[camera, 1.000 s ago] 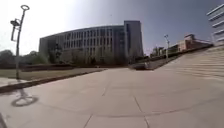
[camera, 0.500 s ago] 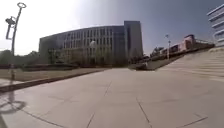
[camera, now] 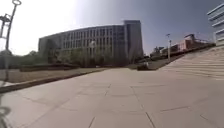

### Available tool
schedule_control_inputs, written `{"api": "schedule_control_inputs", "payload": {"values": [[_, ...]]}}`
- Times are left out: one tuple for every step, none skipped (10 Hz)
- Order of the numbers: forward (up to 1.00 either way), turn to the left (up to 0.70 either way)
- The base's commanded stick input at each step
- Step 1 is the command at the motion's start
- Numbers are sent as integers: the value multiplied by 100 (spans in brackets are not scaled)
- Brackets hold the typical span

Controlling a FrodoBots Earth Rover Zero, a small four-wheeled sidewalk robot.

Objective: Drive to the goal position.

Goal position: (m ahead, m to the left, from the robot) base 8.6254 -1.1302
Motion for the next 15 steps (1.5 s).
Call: {"api": "schedule_control_inputs", "payload": {"values": [[70, -4], [70, -1], [70, 0], [70, 0], [70, 0], [70, 0], [70, 0], [70, 0], [70, 0], [70, 0], [70, 0], [70, 0], [70, 0], [70, 0], [70, 0]]}}
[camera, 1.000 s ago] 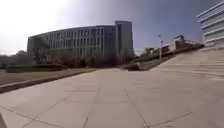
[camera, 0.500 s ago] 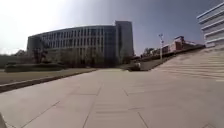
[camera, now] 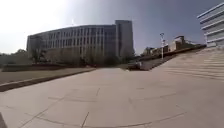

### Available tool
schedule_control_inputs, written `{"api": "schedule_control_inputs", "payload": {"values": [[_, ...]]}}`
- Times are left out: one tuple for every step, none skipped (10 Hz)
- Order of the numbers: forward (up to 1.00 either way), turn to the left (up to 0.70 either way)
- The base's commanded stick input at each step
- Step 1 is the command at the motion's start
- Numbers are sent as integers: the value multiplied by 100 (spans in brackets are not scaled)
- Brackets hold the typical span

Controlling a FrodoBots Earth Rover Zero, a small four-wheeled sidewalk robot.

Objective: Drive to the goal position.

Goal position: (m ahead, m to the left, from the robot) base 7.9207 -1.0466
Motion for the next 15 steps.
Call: {"api": "schedule_control_inputs", "payload": {"values": [[70, 0], [70, 0], [70, 0], [70, 0], [70, 0], [70, 0], [70, 0], [70, 0], [70, 0], [70, 0], [70, 0], [70, 0], [70, 0], [70, 0], [70, 0]]}}
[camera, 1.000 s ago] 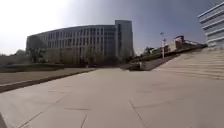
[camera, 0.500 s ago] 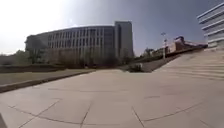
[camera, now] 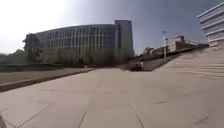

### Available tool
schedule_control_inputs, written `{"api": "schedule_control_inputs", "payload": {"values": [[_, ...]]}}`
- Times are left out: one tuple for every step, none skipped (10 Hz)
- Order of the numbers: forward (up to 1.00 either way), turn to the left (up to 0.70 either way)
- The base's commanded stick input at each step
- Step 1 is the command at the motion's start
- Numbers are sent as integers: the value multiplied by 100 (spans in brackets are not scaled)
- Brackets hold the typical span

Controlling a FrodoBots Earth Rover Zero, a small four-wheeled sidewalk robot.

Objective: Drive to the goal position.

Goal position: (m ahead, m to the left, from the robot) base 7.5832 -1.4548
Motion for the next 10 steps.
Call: {"api": "schedule_control_inputs", "payload": {"values": [[70, 0], [70, 0], [70, 0], [70, 0], [70, 0], [70, 0], [70, 0], [70, 0], [70, 0], [70, 0]]}}
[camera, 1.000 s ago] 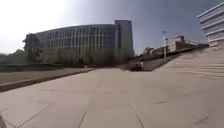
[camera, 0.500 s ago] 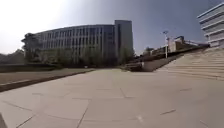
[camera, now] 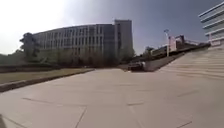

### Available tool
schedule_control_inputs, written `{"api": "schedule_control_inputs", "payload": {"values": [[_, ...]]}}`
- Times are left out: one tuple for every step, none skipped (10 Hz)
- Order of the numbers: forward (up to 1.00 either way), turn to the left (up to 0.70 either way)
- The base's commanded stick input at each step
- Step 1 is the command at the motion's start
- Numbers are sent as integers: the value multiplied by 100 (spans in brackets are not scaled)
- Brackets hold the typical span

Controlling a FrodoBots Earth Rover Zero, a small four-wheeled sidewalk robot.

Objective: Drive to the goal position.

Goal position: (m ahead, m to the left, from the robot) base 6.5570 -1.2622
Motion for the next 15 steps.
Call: {"api": "schedule_control_inputs", "payload": {"values": [[70, 0], [70, 0], [70, 0], [70, 0], [70, 0], [70, 0], [70, 0], [70, 0], [70, 0], [70, 0], [70, 0], [70, 0], [70, 0], [70, 0], [70, 0]]}}
